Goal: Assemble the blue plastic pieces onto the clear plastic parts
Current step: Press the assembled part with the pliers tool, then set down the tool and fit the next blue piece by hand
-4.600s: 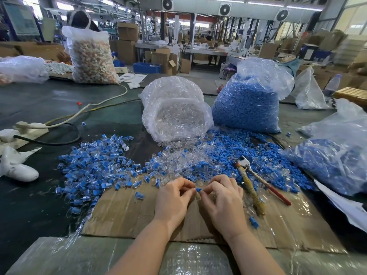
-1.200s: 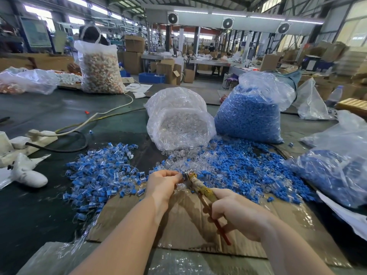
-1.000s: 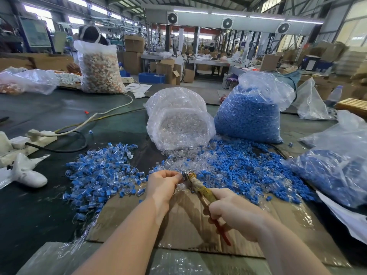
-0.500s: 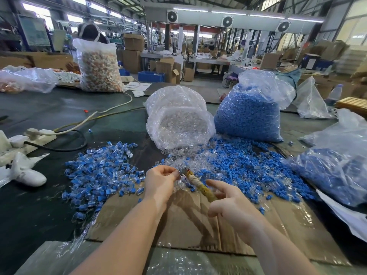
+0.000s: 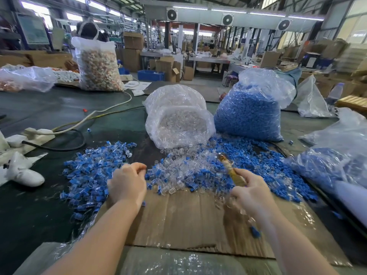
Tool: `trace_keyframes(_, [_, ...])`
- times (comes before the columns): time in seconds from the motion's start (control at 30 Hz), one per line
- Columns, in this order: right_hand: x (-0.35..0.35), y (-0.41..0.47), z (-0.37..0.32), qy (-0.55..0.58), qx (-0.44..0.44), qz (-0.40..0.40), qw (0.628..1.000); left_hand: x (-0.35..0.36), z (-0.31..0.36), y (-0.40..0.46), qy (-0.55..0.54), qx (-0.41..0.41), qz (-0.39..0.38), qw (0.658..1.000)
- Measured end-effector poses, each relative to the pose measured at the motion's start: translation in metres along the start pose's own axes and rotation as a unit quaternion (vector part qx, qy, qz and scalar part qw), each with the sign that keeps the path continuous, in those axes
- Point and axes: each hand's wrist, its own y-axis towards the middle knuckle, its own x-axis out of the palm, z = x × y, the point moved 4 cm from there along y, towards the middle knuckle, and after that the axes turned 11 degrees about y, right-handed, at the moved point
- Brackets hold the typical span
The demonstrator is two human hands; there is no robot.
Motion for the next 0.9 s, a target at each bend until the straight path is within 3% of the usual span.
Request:
trace_keyframes(0.13, [-0.022, 0.016, 0.020, -0.128, 0.026, 0.080, 0.988, -0.002, -0.022, 0.009, 0.095, 0.006, 0.022, 0.995])
trace_keyframes(0.27, [-0.030, 0.023, 0.032, -0.195, 0.057, 0.091, 0.975, -0.002, -0.021, 0.010, 0.119, 0.015, 0.021, 0.993])
trace_keyframes(0.57, [-0.026, 0.025, 0.042, -0.311, 0.080, 0.075, 0.944, 0.019, 0.040, -0.040, -0.103, 0.158, -0.014, 0.982])
trace_keyframes(0.7, [-0.027, 0.024, 0.042, -0.336, 0.088, 0.053, 0.936, 0.034, 0.052, -0.056, -0.115, 0.172, -0.039, 0.978])
trace_keyframes(0.8, [-0.022, 0.018, 0.030, -0.351, 0.032, 0.081, 0.932, 0.039, 0.053, -0.062, -0.112, 0.169, -0.044, 0.978])
trace_keyframes(0.9, [-0.001, 0.007, 0.009, -0.316, -0.122, 0.100, 0.935, 0.040, 0.054, -0.064, -0.114, 0.180, -0.040, 0.976])
